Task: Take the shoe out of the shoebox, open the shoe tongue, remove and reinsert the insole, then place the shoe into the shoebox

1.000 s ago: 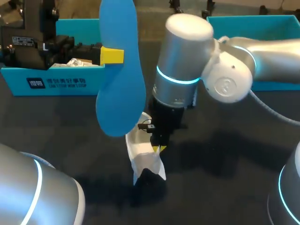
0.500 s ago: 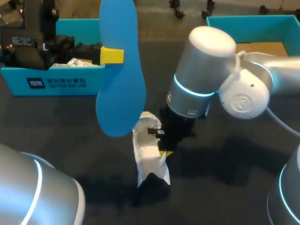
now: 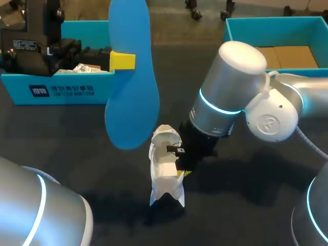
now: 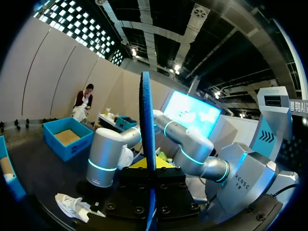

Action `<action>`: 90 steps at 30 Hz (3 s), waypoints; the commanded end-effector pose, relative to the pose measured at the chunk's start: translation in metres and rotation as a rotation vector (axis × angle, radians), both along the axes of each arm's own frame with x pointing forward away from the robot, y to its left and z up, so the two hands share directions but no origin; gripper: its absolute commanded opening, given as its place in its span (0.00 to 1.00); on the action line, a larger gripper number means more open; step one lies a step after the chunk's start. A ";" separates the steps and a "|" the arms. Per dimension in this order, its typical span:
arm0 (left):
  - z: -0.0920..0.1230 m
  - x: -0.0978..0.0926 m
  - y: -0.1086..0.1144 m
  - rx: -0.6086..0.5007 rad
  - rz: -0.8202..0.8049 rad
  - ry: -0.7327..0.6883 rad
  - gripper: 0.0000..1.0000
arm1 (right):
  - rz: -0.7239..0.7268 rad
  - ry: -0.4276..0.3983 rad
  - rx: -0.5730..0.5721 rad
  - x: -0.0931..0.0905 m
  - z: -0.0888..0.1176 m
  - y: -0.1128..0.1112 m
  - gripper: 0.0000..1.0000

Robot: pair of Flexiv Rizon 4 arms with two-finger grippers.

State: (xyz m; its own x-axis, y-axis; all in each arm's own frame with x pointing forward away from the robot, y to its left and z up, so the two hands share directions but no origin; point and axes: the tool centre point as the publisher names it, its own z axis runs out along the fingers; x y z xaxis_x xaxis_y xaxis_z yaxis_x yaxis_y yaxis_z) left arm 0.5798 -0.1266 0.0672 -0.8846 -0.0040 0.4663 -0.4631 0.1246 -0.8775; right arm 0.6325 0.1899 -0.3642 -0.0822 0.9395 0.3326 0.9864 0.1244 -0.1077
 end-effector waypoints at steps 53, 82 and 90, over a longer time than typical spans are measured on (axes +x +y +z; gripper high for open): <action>0.001 0.004 -0.003 0.002 -0.006 0.001 0.00 | -0.007 -0.111 0.579 0.030 0.139 -0.050 1.00; 0.001 0.004 -0.003 0.002 -0.006 0.001 0.00 | -0.149 -0.119 1.000 0.067 0.191 -0.027 1.00; 0.004 0.016 -0.002 -0.097 -0.060 -0.135 0.00 | -0.176 -0.106 1.068 0.073 0.198 -0.016 1.00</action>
State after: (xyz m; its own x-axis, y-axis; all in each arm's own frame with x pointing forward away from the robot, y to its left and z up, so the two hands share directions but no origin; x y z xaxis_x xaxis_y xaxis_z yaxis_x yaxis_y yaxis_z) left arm 0.5806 -0.1253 0.0728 -0.9052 0.0170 0.4247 -0.4207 0.1068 -0.9009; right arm 0.7023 0.1674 -0.1613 -0.0508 0.1770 0.9829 0.9975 -0.0402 0.0588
